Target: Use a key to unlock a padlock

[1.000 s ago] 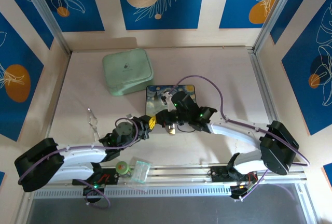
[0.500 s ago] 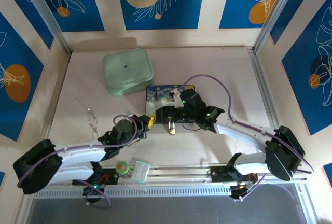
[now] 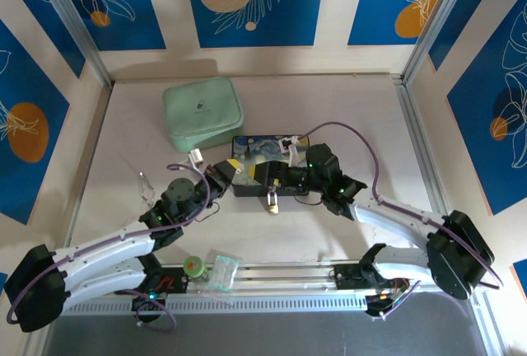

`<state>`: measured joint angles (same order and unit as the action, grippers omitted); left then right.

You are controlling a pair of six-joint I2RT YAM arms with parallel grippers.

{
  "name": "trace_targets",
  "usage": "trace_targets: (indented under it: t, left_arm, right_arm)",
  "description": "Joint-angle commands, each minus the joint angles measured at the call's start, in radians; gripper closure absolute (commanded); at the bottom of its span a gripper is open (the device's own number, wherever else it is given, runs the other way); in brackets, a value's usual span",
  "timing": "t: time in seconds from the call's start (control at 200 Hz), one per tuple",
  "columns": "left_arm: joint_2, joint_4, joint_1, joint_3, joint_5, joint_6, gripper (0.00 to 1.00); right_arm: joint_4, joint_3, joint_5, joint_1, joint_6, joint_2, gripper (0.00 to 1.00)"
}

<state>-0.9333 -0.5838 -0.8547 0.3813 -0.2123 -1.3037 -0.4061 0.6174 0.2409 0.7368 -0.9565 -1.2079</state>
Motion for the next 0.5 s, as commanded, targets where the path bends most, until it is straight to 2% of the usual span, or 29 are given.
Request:
trace_targets:
  t: [0.0, 0.13, 0.215, 0.495]
  left_arm:
    - [-0.037, -0.146, 0.007, 0.001, 0.041, 0.076, 1.0]
    - [-0.094, -0.267, 0.008, 0.004, 0.085, 0.063, 1.0]
    - [-0.115, -0.27, 0.008, 0.017, 0.098, 0.035, 1.0]
    - [-0.112, -0.279, 0.008, 0.029, 0.104, 0.041, 1.0]
  right_arm:
    - [-0.283, -0.025, 0.103, -0.007, -0.084, -0.026, 0.28]
    - [-0.332, -0.023, 0.112, -0.008, -0.087, -0.043, 0.39]
    - [-0.334, -0.01, 0.131, -0.013, -0.078, -0.055, 0.4]
    - [-0.393, -0.032, 0.164, -0.047, -0.119, -0.089, 0.57]
